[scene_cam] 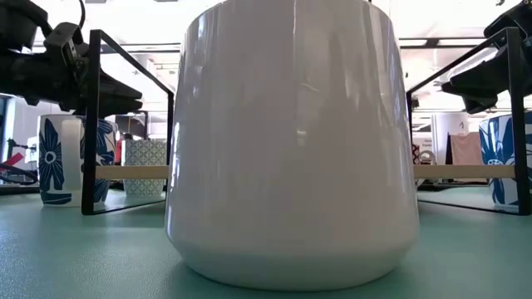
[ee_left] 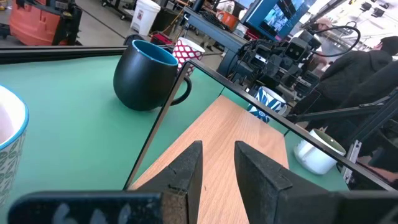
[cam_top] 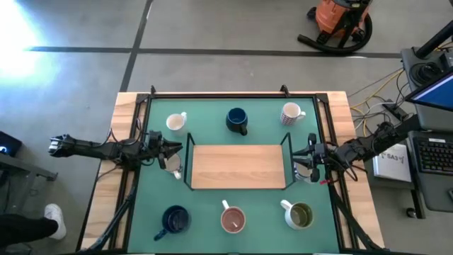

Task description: Place coffee mugs

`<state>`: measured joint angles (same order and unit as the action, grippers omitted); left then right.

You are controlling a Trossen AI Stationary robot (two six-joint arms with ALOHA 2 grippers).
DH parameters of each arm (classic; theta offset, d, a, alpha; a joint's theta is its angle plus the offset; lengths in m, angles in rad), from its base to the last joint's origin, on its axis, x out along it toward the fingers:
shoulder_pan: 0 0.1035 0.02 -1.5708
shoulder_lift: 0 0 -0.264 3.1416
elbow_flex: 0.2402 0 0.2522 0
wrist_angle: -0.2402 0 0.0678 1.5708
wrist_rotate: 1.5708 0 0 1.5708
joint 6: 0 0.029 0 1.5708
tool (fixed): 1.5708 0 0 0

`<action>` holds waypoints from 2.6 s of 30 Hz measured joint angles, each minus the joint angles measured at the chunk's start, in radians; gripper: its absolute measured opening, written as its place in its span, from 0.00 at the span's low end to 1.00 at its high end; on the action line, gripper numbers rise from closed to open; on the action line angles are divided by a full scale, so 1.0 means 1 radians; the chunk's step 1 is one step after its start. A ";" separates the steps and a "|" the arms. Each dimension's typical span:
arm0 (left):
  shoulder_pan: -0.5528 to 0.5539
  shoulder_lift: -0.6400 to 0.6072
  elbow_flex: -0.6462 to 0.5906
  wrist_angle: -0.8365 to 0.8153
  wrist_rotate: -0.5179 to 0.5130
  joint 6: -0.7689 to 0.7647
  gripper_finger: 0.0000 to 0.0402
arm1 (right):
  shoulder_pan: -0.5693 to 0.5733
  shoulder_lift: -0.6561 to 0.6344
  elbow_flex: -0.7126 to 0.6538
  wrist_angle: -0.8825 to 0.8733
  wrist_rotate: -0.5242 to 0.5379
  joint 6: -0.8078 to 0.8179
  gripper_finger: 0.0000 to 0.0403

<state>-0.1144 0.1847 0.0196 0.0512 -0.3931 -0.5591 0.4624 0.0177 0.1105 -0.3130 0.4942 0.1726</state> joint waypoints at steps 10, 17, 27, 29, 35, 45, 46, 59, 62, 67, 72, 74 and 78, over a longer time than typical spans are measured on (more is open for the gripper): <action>0.000 0.000 0.000 0.000 0.000 0.000 0.19 | 0.000 0.000 0.000 0.000 0.000 0.000 0.21; 0.000 0.000 0.000 0.000 0.000 0.000 0.19 | 0.000 0.000 0.000 0.000 0.000 0.000 0.21; 0.000 0.000 0.000 0.000 0.000 0.000 0.19 | 0.000 0.000 0.000 0.000 0.000 0.000 0.21; 0.000 0.000 0.000 0.000 0.000 0.000 0.19 | 0.000 0.000 0.000 0.000 0.000 0.000 0.21; 0.000 0.000 0.000 0.001 -0.041 0.086 0.19 | 0.000 0.000 0.000 0.000 0.000 0.000 0.21; 0.000 0.000 0.000 0.009 -0.130 0.325 0.19 | 0.000 0.000 0.000 0.000 0.000 0.000 0.21; 0.000 0.000 0.000 0.011 -0.136 0.326 0.19 | 0.000 0.000 0.000 0.000 0.000 0.000 0.21; 0.000 0.001 -0.001 0.098 -0.223 0.340 0.19 | 0.000 0.000 0.000 0.000 0.000 0.000 0.21; 0.001 0.001 -0.001 0.122 -0.213 0.338 0.19 | 0.000 0.000 0.000 0.000 0.000 0.000 0.21; 0.000 0.006 0.002 0.112 -0.165 0.272 0.19 | 0.000 0.000 0.000 0.000 0.000 0.000 0.21; 0.000 0.042 0.071 0.035 -0.109 0.262 0.19 | 0.000 0.000 0.000 0.000 0.000 0.000 0.21; 0.000 0.067 0.111 -0.011 -0.092 0.264 0.19 | 0.000 0.000 0.000 0.000 0.000 0.000 0.21; 0.000 0.128 0.208 -0.157 -0.091 0.278 0.19 | 0.000 0.000 0.000 0.000 0.000 0.000 0.21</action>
<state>-0.1143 0.3126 0.2278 -0.1059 -0.4840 -0.2807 0.4625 0.0175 0.1108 -0.3134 0.4942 0.1726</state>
